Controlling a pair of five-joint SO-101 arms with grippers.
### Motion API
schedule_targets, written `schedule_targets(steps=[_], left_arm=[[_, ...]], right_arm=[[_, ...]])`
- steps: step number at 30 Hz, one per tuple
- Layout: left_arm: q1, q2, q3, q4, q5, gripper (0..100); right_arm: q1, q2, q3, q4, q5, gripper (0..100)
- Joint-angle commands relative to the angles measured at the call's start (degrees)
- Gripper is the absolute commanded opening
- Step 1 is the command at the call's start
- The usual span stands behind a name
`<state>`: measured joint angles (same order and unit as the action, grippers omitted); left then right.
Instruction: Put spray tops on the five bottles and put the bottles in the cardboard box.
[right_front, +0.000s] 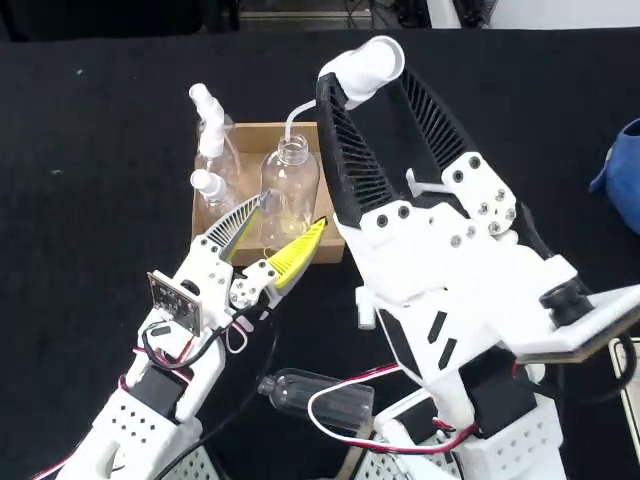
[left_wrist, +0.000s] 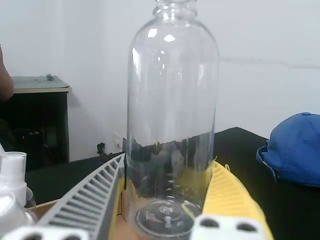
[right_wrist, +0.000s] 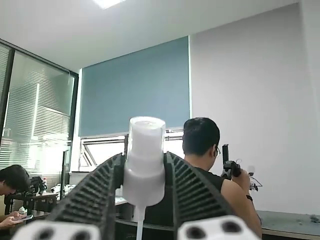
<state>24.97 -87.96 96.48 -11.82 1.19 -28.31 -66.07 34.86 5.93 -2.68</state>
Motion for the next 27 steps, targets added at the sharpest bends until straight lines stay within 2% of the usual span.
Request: schedule_targets(steps=[1,5,13,27], left_arm=[[0.7,-0.2,1.4,0.2,0.0,3],[0.7,-0.2,1.4,0.2,0.0,3],[0.7,-0.2,1.4,0.2,0.0,3],[0.7,-0.2,1.4,0.2,0.0,3]], right_arm=[[-1.0,-1.2,-1.8,0.4,-0.4,1.0],[-1.0,-0.9,-1.5,0.8,-0.4,1.0],[-0.9,-1.0,-1.5,14.1,-0.4,1.1],[-0.9,-0.3,-1.5,17.0,-0.4,1.4]])
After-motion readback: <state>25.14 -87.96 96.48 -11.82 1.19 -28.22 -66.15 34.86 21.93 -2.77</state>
